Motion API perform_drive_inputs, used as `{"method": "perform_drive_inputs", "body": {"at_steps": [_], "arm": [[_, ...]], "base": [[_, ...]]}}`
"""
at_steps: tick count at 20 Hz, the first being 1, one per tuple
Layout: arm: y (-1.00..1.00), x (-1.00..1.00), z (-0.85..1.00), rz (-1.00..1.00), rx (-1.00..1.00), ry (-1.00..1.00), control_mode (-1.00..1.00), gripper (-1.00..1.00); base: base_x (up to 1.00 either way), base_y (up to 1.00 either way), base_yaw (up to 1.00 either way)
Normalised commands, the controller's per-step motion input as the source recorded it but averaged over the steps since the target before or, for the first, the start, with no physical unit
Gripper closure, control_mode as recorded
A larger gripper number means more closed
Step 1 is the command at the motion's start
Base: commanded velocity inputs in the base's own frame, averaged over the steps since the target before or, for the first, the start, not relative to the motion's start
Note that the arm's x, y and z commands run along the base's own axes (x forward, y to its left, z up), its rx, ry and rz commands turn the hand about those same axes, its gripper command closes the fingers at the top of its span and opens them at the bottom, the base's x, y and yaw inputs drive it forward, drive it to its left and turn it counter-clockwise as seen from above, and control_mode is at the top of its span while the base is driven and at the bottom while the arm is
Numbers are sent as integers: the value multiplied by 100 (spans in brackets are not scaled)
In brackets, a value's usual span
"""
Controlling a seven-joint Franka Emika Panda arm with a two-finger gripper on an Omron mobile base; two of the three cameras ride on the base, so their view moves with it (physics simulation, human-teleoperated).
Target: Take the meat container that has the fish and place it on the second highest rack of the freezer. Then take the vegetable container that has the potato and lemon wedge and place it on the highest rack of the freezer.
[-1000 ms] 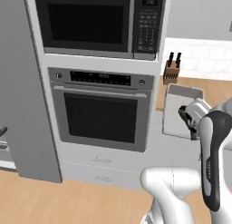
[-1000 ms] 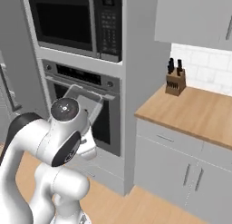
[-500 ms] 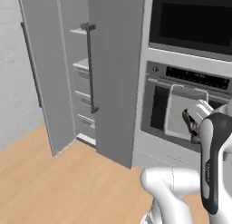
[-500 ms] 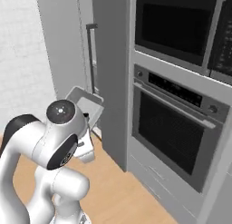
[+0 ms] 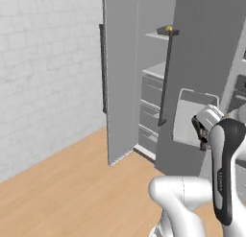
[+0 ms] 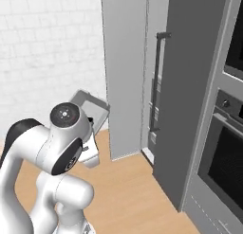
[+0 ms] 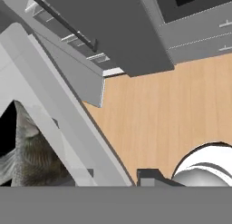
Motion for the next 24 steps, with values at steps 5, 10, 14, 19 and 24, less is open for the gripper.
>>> {"method": "perform_drive_inputs", "body": {"at_steps": [5,10,14,19,24], "arm": [[0,0,0,0,0,0,100,100],[0,0,0,0,0,0,100,100],[0,0,0,0,0,0,100,100],[0,0,0,0,0,0,100,100],[0,0,0,0,0,0,100,100]], "base": [[100,0,-11],[95,7,-17],[87,3,-8],[76,-26,-14],[72,-2,-29]]}}
